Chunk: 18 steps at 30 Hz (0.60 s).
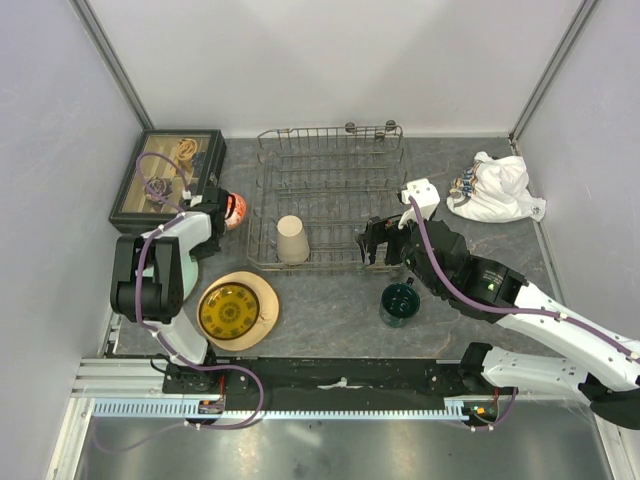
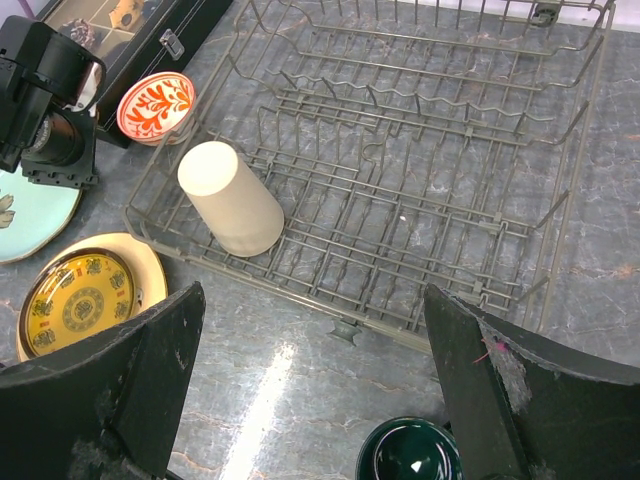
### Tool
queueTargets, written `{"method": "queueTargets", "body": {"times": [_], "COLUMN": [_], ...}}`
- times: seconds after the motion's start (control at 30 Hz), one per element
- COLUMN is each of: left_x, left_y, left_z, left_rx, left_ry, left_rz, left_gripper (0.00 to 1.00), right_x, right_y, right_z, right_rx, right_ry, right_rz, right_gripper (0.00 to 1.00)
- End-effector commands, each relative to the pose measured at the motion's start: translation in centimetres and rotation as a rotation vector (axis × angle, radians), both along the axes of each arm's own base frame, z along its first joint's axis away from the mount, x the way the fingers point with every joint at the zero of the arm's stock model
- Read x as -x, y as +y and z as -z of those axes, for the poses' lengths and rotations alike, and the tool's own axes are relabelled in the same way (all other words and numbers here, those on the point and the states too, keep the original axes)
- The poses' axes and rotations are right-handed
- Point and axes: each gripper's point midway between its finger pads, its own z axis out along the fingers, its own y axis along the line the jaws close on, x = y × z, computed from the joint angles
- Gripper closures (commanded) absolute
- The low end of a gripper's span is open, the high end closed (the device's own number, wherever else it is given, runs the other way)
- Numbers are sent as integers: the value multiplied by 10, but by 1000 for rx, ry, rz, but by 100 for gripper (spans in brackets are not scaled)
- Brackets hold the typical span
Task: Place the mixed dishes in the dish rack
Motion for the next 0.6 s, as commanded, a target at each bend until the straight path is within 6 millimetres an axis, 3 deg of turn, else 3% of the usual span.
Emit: {"method": "queueTargets", "body": {"times": [0.0, 0.13, 0.57], "left_x": [-22, -25, -36], "left_y": [-7, -11, -39], "left_z": [-33, -43, -80], "left_rx": [36, 62, 215], "left_ry": [-121, -154, -287], "left_rz": [29, 41, 114], "left_gripper": [92, 98, 98], "right_x": [-1, -2, -3], "right_y": [1, 2, 5], "right_z": [-8, -6, 0], "right_rx": [-40, -35, -31], "right_ry": [-15, -10, 1], "right_rz": [12, 14, 15], "right_gripper": [2, 2, 2]}}
